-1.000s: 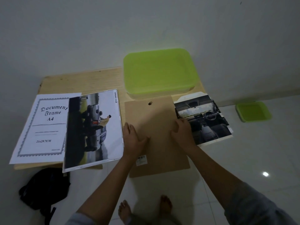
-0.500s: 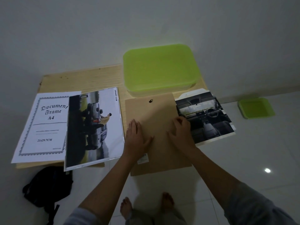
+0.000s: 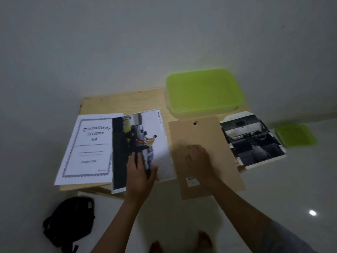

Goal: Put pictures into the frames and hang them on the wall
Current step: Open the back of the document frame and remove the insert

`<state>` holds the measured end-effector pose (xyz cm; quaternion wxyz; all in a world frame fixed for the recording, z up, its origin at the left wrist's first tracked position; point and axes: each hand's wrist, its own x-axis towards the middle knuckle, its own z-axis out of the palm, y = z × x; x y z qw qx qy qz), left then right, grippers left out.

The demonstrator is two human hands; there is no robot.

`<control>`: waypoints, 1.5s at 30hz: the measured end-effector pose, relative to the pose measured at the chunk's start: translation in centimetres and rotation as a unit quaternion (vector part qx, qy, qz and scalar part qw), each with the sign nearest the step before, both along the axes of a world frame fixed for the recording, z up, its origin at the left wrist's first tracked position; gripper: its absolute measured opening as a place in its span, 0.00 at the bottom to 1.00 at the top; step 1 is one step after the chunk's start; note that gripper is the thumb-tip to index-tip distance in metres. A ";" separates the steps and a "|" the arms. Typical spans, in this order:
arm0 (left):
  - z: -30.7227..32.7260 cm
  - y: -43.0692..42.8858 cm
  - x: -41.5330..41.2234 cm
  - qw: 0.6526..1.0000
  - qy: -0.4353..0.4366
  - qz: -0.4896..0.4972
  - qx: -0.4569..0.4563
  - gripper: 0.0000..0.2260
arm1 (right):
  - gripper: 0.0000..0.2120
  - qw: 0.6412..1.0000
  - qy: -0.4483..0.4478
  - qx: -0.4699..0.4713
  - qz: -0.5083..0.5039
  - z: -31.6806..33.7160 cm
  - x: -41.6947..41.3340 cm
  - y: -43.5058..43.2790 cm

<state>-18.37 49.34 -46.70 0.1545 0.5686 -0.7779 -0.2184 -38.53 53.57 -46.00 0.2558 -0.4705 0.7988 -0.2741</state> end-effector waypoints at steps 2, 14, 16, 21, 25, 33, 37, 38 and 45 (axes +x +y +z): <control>-1.0 0.0 3.8 1.000 -0.009 0.019 0.012 0.44 | 0.21 1.000 -0.017 0.005 0.013 0.2 3.8 0.1; -2.2 -1.3 9.7 0.993 0.058 0.017 0.103 0.48 | 0.35 0.997 0.027 0.057 -0.037 -1.3 13.0 -2.0; -2.5 -1.5 9.8 0.992 0.070 0.020 0.108 0.47 | 0.36 0.997 0.052 0.052 -0.028 -1.5 13.6 -2.0; -2.8 -1.5 10.3 0.988 0.085 0.012 0.128 0.47 | 0.36 0.995 0.073 0.050 -0.039 -2.4 14.9 -1.9; -2.7 -1.6 10.8 0.986 0.104 0.001 0.134 0.46 | 0.37 0.994 0.062 0.063 -0.067 -2.4 14.9 -2.5; -2.6 -1.6 10.9 0.986 0.102 -0.009 0.128 0.46 | 0.27 0.988 0.040 -0.014 -0.146 -1.5 14.9 -2.9; -2.4 -1.7 11.2 0.987 0.108 -0.016 0.120 0.47 | 0.27 0.988 -0.013 -0.032 -0.148 -0.2 14.7 -3.9; -2.4 -1.7 11.2 0.987 0.108 -0.019 0.121 0.47 | 0.27 0.987 -0.027 -0.022 -0.156 0.3 14.2 -4.3; -2.4 -1.6 11.7 0.987 0.112 -0.031 0.108 0.43 | 0.37 0.971 -0.172 0.093 -0.141 3.7 10.4 -5.4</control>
